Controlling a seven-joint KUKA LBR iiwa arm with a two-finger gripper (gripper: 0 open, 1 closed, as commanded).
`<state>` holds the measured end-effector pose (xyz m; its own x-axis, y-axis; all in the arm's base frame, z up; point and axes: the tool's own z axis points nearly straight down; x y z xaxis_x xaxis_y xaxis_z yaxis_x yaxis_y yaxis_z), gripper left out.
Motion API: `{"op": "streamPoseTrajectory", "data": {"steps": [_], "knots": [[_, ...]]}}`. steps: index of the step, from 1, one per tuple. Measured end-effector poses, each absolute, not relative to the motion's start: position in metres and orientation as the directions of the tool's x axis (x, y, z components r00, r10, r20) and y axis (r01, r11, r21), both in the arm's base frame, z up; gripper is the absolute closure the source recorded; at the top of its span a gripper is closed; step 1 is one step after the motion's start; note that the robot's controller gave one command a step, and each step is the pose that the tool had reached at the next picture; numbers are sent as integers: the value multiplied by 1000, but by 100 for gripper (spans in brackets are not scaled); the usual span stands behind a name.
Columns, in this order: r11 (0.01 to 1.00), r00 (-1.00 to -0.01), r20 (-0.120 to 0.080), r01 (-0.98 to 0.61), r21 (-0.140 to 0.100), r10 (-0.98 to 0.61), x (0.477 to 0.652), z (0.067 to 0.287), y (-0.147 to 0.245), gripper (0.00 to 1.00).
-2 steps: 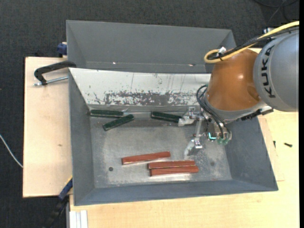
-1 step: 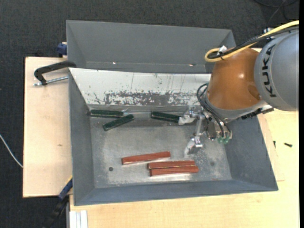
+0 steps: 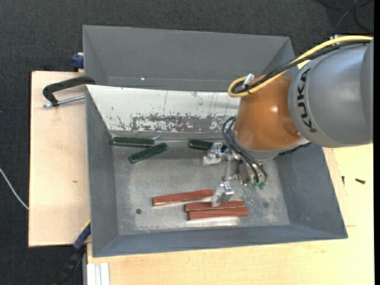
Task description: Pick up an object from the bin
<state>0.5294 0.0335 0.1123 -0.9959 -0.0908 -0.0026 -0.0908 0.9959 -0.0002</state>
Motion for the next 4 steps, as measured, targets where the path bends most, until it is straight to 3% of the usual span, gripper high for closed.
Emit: {"op": "streamPoseTrajectory", "data": {"steps": [1, 2, 3, 4], "knots": [[984, -984, -4, -176, -8, -176, 528, 92, 66, 0], [940, -940, -5, -342, 0, -342, 516, 106, 75, 0], [933, -933, 17, -359, 4, -359, 509, 81, 83, 0], [897, -897, -1, -442, 1, -442, 512, 75, 83, 100]]}}
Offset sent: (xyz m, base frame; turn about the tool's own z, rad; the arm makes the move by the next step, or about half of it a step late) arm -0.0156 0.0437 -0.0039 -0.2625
